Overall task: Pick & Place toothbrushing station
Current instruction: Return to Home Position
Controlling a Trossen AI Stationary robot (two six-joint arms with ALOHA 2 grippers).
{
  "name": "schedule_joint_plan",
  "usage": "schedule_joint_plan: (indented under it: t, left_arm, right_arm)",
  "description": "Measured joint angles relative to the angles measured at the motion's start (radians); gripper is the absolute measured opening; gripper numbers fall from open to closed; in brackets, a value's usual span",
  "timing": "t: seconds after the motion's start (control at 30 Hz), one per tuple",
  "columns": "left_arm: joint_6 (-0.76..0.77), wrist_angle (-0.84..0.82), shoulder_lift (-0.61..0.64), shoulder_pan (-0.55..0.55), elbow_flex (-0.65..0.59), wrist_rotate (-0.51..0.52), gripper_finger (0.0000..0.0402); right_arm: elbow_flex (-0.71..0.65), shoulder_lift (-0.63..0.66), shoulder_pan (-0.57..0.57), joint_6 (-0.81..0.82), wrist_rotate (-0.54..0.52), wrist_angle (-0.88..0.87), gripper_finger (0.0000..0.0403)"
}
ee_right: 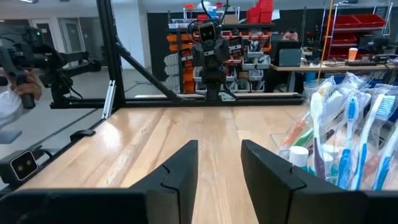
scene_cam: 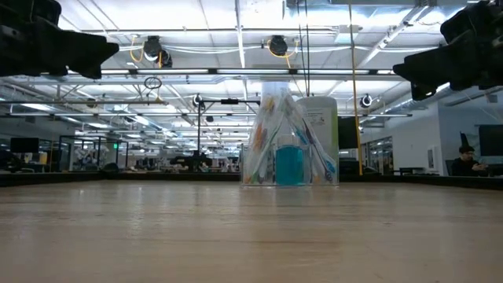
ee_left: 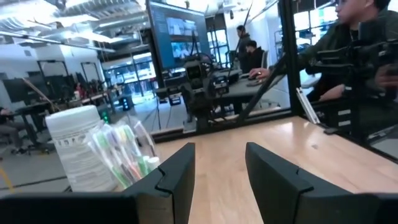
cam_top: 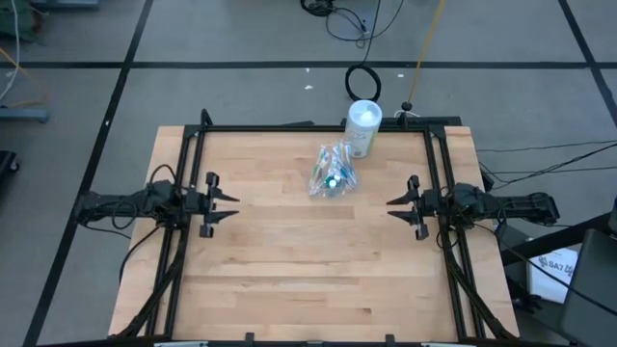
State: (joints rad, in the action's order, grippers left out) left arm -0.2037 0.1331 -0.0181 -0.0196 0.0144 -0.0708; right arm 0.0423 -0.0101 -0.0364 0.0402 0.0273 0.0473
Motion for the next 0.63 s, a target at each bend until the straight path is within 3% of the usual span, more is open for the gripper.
schedule_joint_plan:
  t: [0.63]
  left_arm:
    - [0.007,-0.018,-0.004,0.000,0.000,0.000,0.0147]
  right_arm:
    - [-0.027,-0.012,0.000,-0.002,-0.002,0.013,0.0114]
